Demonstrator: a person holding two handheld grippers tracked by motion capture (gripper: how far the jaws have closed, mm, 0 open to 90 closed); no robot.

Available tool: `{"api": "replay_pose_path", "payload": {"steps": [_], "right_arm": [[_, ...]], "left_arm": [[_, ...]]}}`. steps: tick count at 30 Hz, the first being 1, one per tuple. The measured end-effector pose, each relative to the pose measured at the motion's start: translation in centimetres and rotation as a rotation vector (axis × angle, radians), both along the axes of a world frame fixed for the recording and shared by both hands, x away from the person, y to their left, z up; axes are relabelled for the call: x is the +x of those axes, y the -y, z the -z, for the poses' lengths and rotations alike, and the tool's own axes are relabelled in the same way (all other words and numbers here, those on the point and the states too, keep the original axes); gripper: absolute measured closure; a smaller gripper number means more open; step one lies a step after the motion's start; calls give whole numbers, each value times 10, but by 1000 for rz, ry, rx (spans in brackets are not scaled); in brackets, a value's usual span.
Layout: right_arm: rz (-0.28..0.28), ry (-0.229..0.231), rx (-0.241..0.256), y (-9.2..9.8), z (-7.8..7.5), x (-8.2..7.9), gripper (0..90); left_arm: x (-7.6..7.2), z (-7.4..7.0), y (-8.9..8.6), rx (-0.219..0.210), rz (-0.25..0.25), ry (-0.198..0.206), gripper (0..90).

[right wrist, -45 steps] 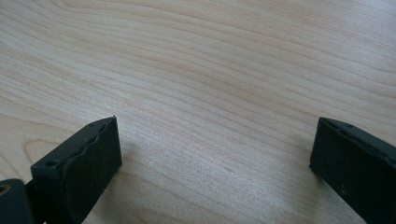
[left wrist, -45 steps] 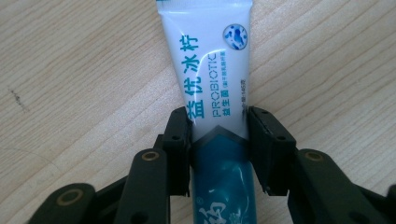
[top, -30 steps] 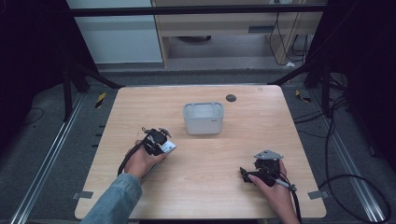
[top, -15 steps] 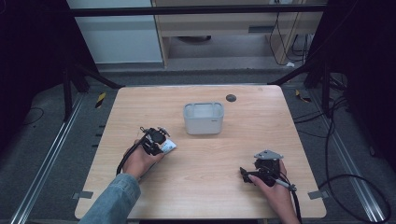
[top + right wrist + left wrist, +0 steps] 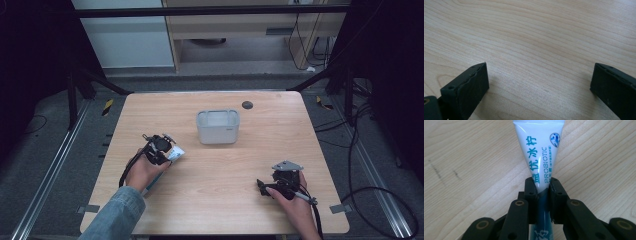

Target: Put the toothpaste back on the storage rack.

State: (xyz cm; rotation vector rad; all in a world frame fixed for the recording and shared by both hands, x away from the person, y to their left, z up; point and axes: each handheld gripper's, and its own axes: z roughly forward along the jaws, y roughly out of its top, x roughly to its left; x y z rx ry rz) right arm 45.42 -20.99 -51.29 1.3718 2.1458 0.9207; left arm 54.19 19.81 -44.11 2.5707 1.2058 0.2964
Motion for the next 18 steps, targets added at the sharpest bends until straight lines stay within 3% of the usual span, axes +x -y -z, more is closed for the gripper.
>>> {"api": "replay_pose_path", "payload": {"steps": [7, 11, 18], "right_arm": [[1, 0, -1, 0, 0, 0, 20], [2, -1, -1, 0, 0, 0, 20], [1, 0, -1, 0, 0, 0, 20]], "left_arm": [[-1, -17, -9, -30, -6, 45, 785], [-1, -20, -10, -31, 2, 47, 785], [1, -27, -10, -69, 3, 76, 786]]}}
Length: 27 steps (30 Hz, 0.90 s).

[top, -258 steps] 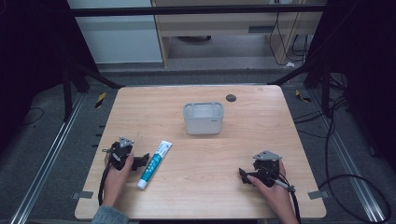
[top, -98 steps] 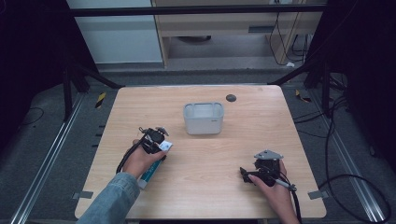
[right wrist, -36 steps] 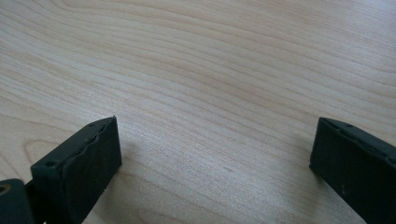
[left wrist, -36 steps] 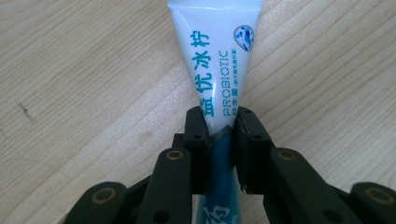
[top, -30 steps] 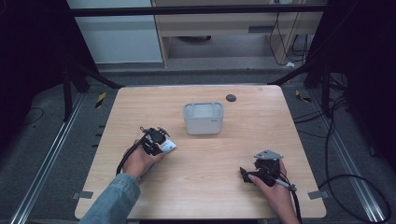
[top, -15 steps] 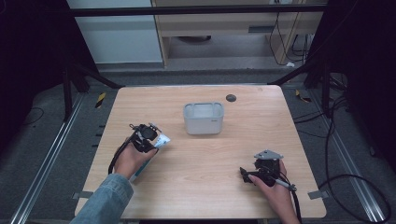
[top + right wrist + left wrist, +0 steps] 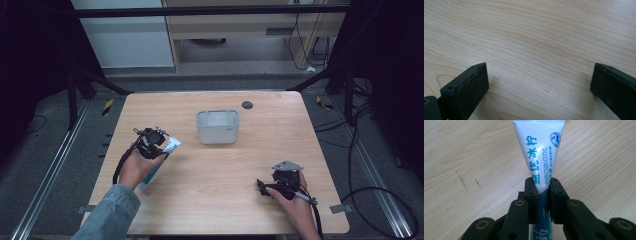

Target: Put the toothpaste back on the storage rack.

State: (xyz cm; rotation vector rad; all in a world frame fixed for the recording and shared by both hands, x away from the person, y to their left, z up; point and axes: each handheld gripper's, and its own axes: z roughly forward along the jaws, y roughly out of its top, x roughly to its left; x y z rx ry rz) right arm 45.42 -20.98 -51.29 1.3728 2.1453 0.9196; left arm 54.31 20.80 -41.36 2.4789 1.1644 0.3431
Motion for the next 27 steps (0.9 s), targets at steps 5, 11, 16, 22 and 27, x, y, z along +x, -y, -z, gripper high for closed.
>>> {"api": "replay_pose_path", "payload": {"steps": [5, 11, 16, 22, 27], "right_arm": [[2, -1, 2, 0, 0, 0, 20], [1, -1, 1, 0, 0, 0, 20], [2, -1, 2, 0, 0, 0, 20], [2, -1, -1, 0, 0, 0, 20], [2, -1, 1, 0, 0, 0, 20]], "left_arm": [[1, -7, 3, -17, 6, 21, 785], [2, -16, 5, -32, 7, 49, 785], [2, -21, 6, -52, 1, 84, 785], [3, -25, 8, -76, 9, 97, 785], [4, -31, 13, -80, 21, 114, 785]]}}
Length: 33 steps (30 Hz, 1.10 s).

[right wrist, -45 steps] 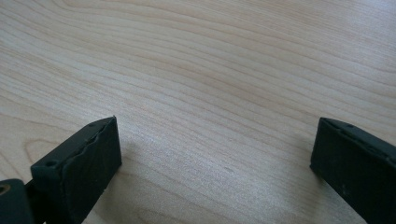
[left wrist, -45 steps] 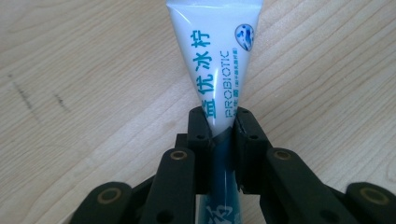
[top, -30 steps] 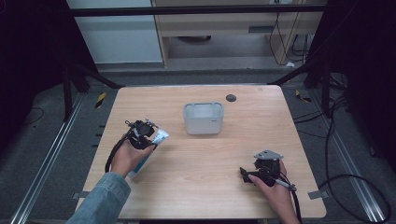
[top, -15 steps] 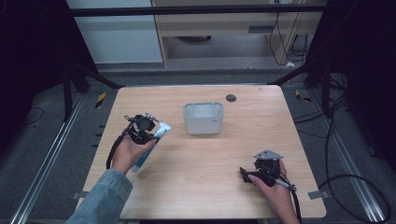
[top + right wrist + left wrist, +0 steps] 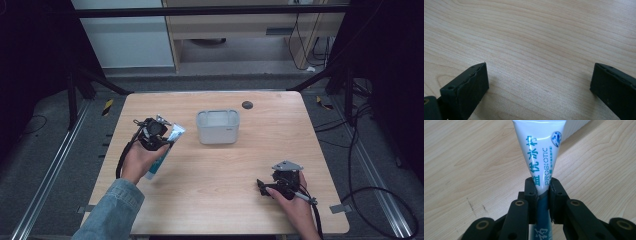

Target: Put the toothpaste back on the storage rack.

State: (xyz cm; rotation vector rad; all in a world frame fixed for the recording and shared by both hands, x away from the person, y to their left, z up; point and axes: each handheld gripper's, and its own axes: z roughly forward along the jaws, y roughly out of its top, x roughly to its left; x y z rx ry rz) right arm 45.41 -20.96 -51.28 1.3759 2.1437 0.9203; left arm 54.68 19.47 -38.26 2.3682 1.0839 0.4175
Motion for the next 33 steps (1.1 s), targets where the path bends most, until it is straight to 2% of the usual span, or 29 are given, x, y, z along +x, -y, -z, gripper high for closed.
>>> {"api": "replay_pose_path", "payload": {"steps": [13, 22, 33], "right_arm": [[0, -1, -1, 0, 0, 0, 20], [1, -1, -1, 0, 0, 0, 20], [0, -1, -1, 0, 0, 0, 19]], "left_arm": [[3, -9, 12, -10, 15, 35, 785], [7, -13, 24, -20, 31, 39, 785], [11, -29, 37, -29, 48, 59, 785]]}}
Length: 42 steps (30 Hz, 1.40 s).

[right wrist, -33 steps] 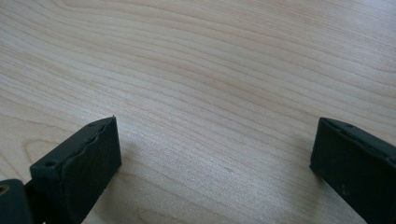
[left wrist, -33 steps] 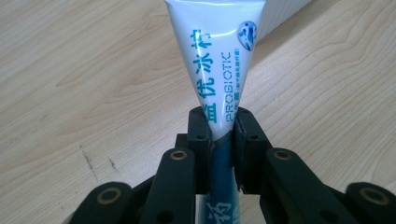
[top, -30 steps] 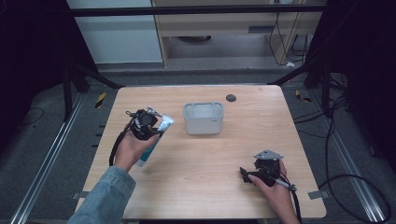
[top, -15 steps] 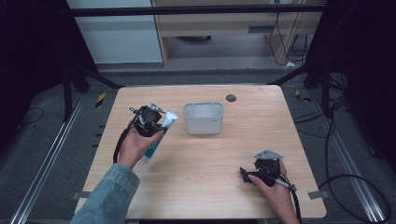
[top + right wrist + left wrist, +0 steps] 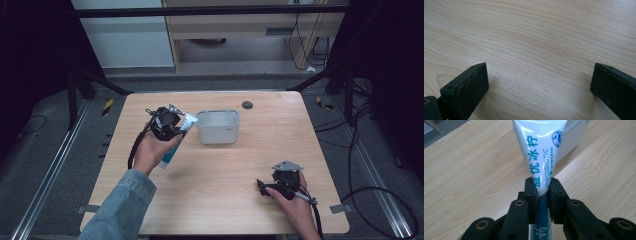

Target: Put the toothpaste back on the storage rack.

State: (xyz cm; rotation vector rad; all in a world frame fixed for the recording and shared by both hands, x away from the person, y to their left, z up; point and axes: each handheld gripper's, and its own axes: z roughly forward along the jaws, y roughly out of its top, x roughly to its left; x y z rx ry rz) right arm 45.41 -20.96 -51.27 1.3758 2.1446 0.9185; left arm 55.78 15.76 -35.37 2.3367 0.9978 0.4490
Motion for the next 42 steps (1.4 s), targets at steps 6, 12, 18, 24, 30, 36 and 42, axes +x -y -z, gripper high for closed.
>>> {"api": "replay_pose_path", "payload": {"steps": [6, 12, 18, 24, 30, 36, 42], "right_arm": [[0, 0, 0, 0, 0, 0, 19], [1, 0, 2, 0, 0, 0, 20], [1, 0, 1, 0, 0, 0, 19], [1, 0, 1, 0, 0, 0, 19], [1, 0, 1, 0, 0, 0, 19], [0, 0, 2, 0, 0, 0, 20], [0, 0, 1, 0, 0, 0, 19]], "left_arm": [[2, -12, 9, -4, 13, 16, 785], [3, -23, 19, -19, 28, 30, 785], [5, -31, 25, -28, 35, 43, 785], [4, -34, 28, -34, 39, 53, 785], [4, -38, 32, -38, 44, 60, 785], [4, -41, 35, -44, 48, 64, 785], [5, -46, 39, -57, 53, 75, 785]]}}
